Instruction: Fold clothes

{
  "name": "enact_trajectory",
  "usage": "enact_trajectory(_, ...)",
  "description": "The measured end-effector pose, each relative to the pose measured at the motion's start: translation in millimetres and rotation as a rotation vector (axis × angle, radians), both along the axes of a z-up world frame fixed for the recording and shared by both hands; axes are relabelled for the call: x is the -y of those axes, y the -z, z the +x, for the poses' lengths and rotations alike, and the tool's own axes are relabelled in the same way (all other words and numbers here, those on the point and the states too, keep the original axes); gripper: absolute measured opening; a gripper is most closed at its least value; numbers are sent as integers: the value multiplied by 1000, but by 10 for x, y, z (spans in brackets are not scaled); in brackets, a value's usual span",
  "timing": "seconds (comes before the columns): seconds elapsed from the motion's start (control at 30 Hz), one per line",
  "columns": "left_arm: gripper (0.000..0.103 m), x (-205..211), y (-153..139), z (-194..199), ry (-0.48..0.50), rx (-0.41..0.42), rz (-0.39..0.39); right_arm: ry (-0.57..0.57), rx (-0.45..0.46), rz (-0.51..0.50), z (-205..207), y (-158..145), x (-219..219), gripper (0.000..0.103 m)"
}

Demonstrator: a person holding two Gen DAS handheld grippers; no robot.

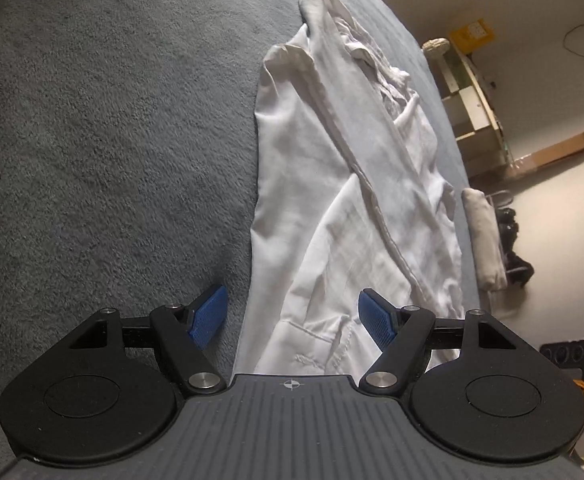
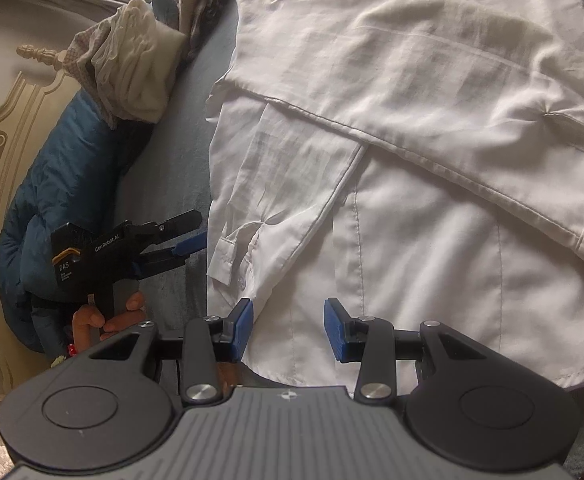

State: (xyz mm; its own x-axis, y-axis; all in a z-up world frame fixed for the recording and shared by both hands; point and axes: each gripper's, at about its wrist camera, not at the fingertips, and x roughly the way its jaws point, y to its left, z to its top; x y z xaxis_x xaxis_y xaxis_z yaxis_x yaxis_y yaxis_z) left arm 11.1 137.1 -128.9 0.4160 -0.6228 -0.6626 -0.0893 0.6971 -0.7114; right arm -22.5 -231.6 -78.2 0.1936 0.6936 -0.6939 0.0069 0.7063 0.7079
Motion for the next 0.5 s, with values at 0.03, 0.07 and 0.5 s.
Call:
enact_trajectory(0.03,73,-14,16,-15,0,-7,-20,2,0,2,2,0,1,42)
enact_trajectory(0.07,73,-28,32,-30,-1,-13,-40,3,0,6,3,-2,-1,42)
enact_trajectory(0.5,72,150,184,-253,106,-63,-195,19,-3,30,-39,-3,45,42)
